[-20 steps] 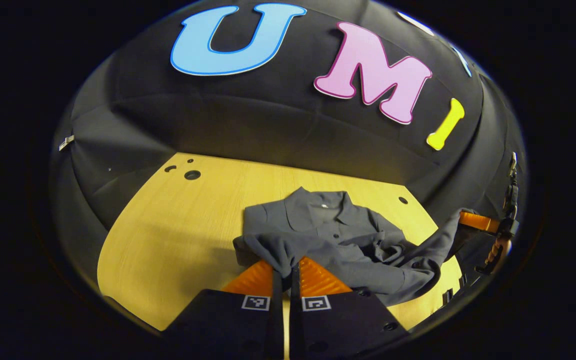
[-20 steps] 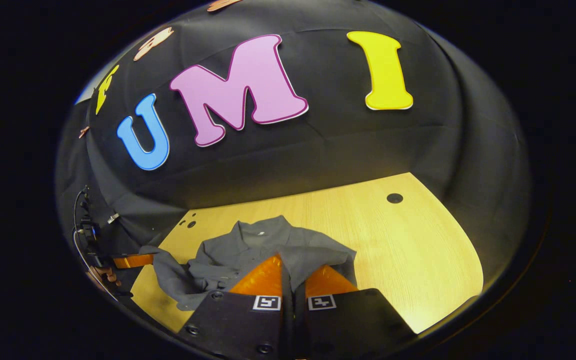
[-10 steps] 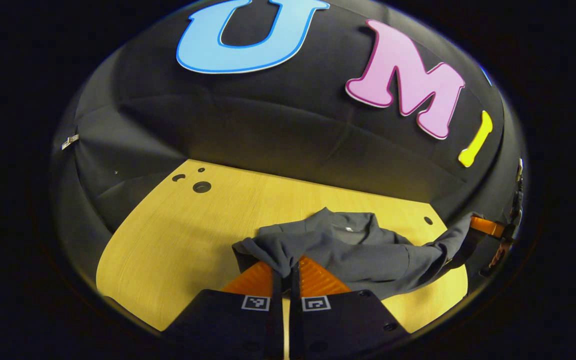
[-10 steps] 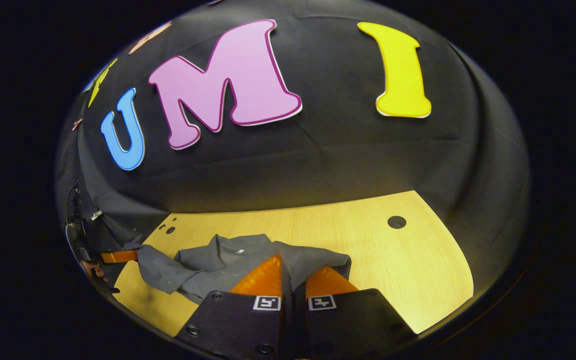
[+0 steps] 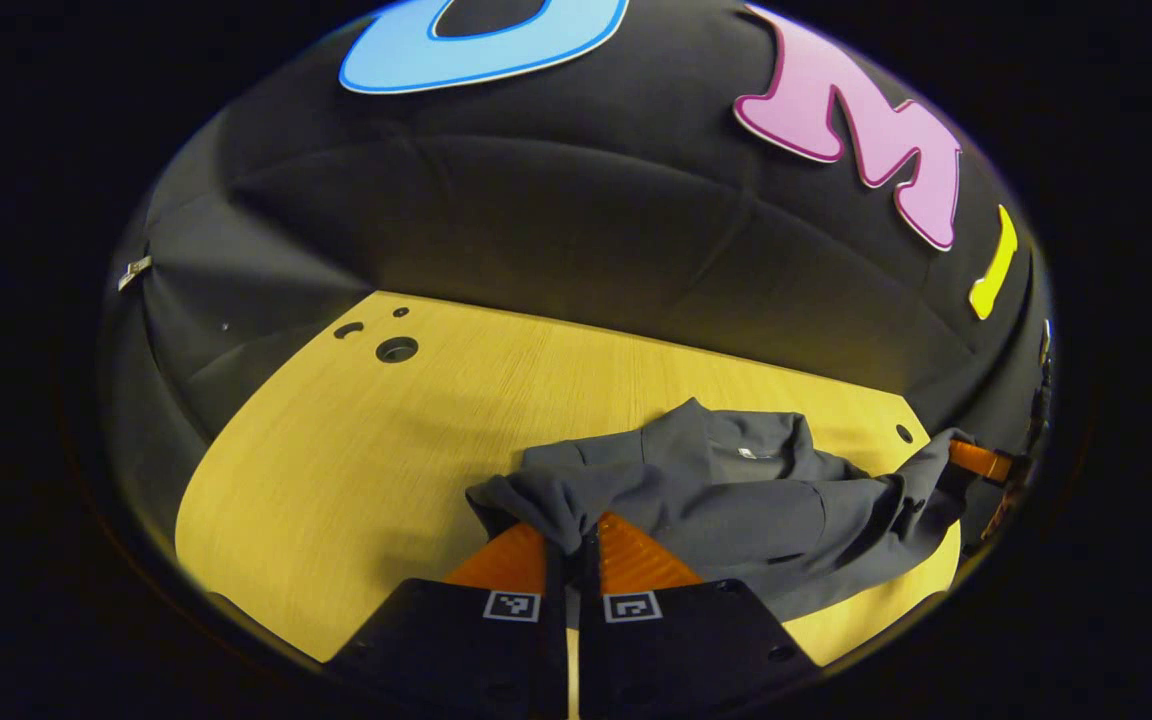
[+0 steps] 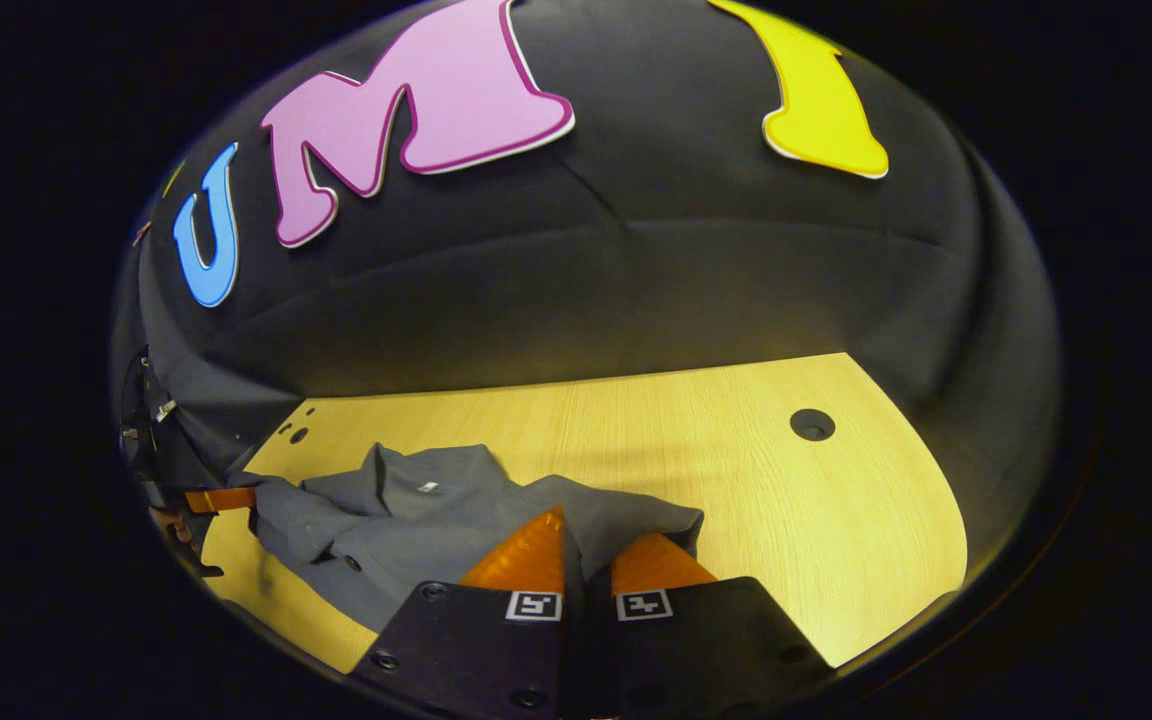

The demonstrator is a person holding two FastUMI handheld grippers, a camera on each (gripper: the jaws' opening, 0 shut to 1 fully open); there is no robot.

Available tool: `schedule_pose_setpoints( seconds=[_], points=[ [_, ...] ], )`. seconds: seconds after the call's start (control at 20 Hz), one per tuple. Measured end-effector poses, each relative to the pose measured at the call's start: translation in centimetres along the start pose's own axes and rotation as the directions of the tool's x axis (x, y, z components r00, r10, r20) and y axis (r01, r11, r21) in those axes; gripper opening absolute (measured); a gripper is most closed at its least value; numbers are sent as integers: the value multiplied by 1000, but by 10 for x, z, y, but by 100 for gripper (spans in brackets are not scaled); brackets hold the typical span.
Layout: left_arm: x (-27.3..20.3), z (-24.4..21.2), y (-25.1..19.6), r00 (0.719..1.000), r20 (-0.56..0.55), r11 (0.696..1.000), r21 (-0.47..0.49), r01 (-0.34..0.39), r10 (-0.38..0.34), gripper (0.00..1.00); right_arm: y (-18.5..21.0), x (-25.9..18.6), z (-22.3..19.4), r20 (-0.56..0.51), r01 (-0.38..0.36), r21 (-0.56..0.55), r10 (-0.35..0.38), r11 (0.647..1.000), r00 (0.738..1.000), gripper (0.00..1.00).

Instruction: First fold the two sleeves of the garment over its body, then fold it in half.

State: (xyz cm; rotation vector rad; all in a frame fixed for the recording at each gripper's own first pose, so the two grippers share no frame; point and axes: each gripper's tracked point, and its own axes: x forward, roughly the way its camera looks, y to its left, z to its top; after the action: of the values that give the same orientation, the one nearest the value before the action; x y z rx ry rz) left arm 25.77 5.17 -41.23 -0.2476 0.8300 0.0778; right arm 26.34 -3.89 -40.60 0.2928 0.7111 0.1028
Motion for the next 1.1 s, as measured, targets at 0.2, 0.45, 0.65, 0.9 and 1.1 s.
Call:
schedule_pose_setpoints(
  seconds=[0.2, 0.45, 0.65, 0.9, 1.1],
  points=[
    [22, -13, 4, 999, -17, 999, 15, -29, 30, 9, -7, 21, -26, -47, 6, -43, -8, 999, 999, 5],
    [37, -23, 4, 998, -11, 989, 138, -61, 63, 9, -12, 36, -48, -91, 11, -48, -15, 999, 996, 6],
    [43, -30, 2, 998, -3, 993, 96, -64, 65, 16, -13, 39, -68, -127, 26, -6, -26, 1000, 992, 13],
    [35, -30, 4, 996, 11, 991, 106, -84, 84, 38, -7, 27, -73, -135, 27, 39, -22, 999, 991, 28],
    [15, -23, 0, 997, 36, 985, 152, -79, 75, 70, -1, 8, -66, -122, 7, 80, 2, 997, 993, 59]
  ],
)
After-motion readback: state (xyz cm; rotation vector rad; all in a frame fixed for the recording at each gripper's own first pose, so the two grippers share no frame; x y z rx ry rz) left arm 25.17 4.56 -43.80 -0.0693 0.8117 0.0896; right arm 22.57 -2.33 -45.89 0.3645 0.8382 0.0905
